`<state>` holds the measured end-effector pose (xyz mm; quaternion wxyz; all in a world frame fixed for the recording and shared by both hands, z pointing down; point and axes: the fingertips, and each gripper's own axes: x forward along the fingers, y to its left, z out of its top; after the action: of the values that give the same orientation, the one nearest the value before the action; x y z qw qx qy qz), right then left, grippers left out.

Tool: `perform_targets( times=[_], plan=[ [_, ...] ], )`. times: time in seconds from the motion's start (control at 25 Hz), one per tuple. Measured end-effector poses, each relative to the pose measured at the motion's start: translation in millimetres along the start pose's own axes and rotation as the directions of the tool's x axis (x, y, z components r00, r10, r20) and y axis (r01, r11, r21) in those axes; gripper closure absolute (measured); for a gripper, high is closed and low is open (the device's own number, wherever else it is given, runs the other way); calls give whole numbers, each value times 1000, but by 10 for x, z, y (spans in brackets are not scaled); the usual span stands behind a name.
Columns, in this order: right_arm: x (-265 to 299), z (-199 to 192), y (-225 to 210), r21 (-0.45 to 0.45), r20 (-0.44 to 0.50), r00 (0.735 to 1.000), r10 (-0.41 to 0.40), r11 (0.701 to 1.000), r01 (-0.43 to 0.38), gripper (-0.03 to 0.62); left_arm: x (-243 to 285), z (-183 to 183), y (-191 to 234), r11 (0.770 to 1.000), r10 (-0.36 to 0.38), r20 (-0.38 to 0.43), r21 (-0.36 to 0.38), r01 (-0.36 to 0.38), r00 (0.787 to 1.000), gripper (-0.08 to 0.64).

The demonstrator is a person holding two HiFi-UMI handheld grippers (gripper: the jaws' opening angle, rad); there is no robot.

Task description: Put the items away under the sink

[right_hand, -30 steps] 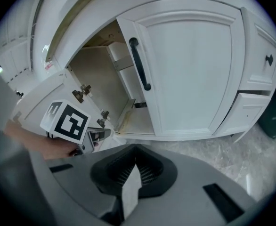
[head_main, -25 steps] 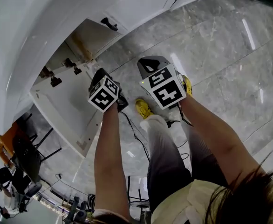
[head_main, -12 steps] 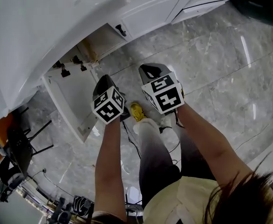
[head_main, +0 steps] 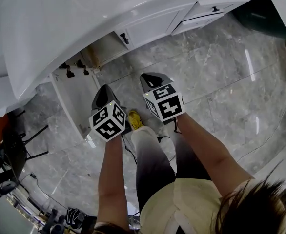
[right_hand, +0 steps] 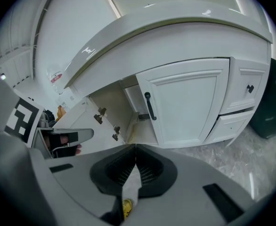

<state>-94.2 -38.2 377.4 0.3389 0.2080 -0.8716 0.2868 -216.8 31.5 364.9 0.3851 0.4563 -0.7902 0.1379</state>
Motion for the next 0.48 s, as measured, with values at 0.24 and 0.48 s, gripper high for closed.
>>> perform_targets(
  times=[0.24,0.48],
  plan=[
    [-228,143,47,-14,5,1000,-4,1000,4,568,-295,159,-73,997,-53,-1,-50,53,999,508],
    [-416,266,169,-53,9,1000,-9,999,10,568,-526,271,-63,990,-96,-23,-107,93,995,508]
  ],
)
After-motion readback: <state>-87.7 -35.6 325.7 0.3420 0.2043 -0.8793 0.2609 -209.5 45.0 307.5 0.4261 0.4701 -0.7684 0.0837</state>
